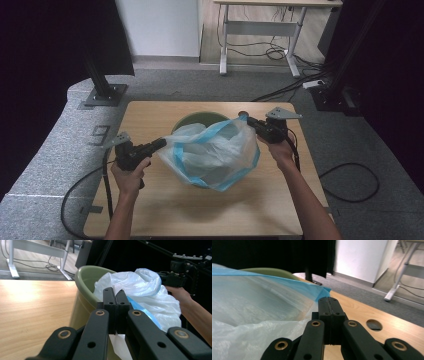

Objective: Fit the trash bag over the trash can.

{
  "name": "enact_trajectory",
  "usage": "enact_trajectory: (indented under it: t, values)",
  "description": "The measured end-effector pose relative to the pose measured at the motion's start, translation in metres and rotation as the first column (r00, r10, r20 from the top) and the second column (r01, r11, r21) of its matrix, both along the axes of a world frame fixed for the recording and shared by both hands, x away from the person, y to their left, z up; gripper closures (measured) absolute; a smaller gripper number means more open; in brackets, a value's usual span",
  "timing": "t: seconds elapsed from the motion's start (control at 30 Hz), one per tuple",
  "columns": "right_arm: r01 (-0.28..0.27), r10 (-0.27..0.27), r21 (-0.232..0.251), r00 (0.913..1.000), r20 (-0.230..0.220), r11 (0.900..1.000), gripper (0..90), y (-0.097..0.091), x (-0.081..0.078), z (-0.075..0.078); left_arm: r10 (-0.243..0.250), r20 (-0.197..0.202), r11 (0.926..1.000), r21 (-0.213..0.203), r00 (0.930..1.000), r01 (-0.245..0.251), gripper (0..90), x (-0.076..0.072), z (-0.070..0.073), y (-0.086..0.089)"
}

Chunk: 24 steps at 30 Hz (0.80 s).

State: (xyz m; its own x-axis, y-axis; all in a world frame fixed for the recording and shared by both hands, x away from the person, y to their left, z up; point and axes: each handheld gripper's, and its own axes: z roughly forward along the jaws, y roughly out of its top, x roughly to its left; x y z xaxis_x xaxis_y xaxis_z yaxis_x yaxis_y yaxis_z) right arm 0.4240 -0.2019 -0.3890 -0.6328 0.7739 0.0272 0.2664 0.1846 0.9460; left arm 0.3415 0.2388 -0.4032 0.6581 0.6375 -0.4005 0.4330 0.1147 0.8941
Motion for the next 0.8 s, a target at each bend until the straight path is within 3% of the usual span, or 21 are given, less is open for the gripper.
enact_trajectory:
  t: [0.1, 0.13, 0.27, 0.37, 0.47, 0.6, 0.8]
  values:
    - [0.016, -0.016, -0.005, 0.9997, 0.021, 0.9999, 89.0, 0.002, 0.003, 0.001, 0.007, -0.002, 1.0, 0.001, 1.0, -0.007, 89.4, 0.005, 0.003, 0.001]
    - [0.035, -0.033, -0.031, 0.9985, 0.044, 0.9989, 89.0, 0.006, 0.007, 0.0, 0.016, -0.004, 0.9998, 0.008, 0.9999, -0.016, 89.4, 0.007, 0.004, 0.001]
    - [0.061, -0.059, -0.039, 0.9958, 0.07, 0.9974, 89.0, 0.013, 0.014, -0.001, 0.045, -0.002, 0.9978, 0.048, 0.999, -0.045, 89.4, 0.019, 0.013, 0.001]
    - [0.071, -0.068, -0.036, 0.9947, 0.077, 0.9968, 89.0, 0.016, 0.018, -0.002, 0.053, -0.007, 0.997, 0.057, 0.9986, -0.052, 89.4, 0.024, 0.016, 0.0]
    - [0.075, -0.071, -0.046, 0.9936, 0.088, 0.9961, 89.0, 0.023, 0.024, -0.004, 0.064, -0.035, 0.9955, 0.071, 0.9973, -0.062, 89.3, 0.034, 0.017, 0.001]
    - [0.087, -0.083, -0.054, 0.9948, 0.058, 0.9948, 89.0, 0.028, 0.033, -0.015, 0.086, -0.071, 0.9935, 0.08, 0.9938, -0.08, 89.3, 0.045, 0.009, 0.001]
    - [0.081, -0.081, -0.044, 0.9966, 0.013, 0.9957, 89.0, 0.034, 0.042, -0.034, 0.096, -0.083, 0.9906, 0.105, 0.9919, -0.087, 89.4, 0.052, -0.001, -0.006]
